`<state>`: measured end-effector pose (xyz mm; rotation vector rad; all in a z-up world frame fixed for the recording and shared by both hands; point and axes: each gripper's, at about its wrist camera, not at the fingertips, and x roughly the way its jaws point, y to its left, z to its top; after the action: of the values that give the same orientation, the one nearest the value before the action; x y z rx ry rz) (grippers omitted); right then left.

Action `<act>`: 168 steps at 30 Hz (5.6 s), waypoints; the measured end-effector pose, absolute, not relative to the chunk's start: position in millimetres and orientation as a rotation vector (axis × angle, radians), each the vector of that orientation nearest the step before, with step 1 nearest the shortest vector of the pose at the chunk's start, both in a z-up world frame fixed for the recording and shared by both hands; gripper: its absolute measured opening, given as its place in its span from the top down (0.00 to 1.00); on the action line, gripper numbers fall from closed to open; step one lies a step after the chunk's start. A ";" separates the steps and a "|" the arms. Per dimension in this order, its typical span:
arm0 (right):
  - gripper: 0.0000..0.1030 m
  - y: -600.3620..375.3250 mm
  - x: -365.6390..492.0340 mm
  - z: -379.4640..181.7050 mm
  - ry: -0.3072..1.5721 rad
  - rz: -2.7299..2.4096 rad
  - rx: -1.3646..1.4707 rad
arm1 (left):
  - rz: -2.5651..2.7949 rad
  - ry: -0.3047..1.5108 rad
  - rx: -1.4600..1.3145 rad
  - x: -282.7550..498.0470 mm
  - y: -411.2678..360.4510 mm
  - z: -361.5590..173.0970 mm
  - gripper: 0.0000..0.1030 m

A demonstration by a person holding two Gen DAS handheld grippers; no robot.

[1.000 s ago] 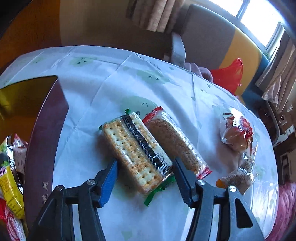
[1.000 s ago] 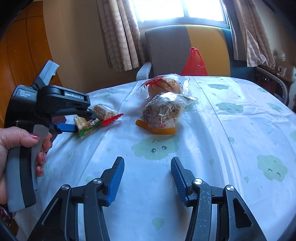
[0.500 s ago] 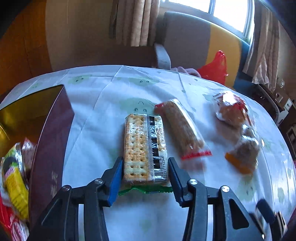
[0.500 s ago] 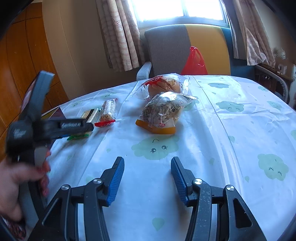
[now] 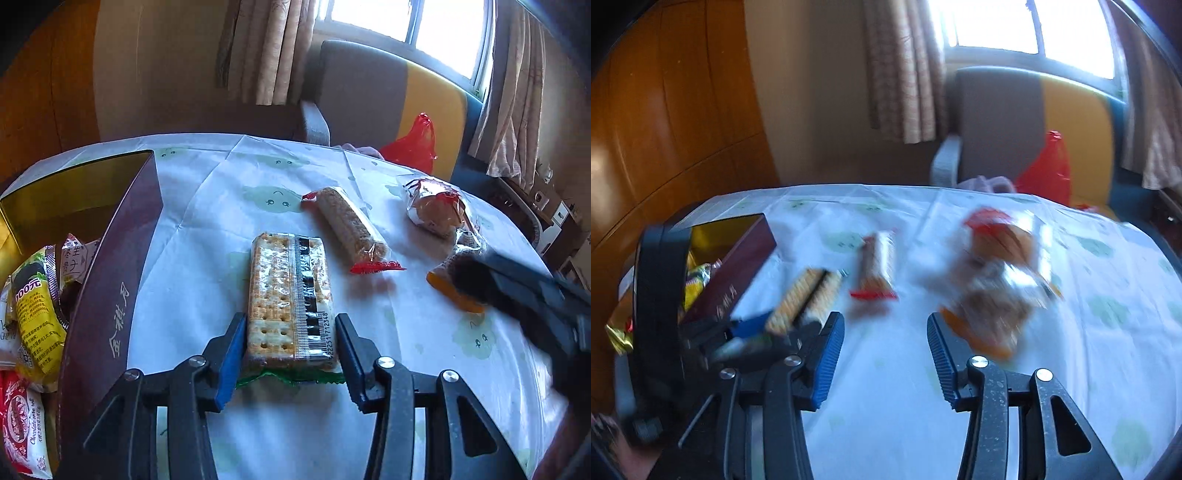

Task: Organize snacks
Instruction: 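Grasp the red-ended granola bar with right tool while left holds the cracker packet, then carry the cracker packet and granola bar into the gold tin with both tools, then open both tools to release the packets into the tin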

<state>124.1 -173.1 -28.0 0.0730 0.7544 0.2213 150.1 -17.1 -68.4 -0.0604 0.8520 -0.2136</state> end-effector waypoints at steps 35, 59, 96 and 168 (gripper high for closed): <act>0.71 -183.1 118.5 -79.6 0.862 0.137 0.163 | -0.207 0.902 -0.026 175.4 -26.7 -68.4 0.47; 0.71 -170.9 85.9 -58.5 0.689 0.071 0.065 | -0.330 0.690 -0.058 91.1 -3.4 -32.7 0.54; 0.71 -30.8 58.3 0.1 0.726 0.431 0.155 | -0.036 0.720 -0.268 104.2 227.0 8.6 0.54; 0.56 -28.0 68.1 -13.7 0.795 0.270 0.263 | -0.036 0.796 -0.352 80.4 218.9 4.7 0.46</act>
<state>68.1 -28.0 -13.7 0.2626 0.7950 0.2701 80.4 218.9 4.7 -0.3517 0.7959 -0.0359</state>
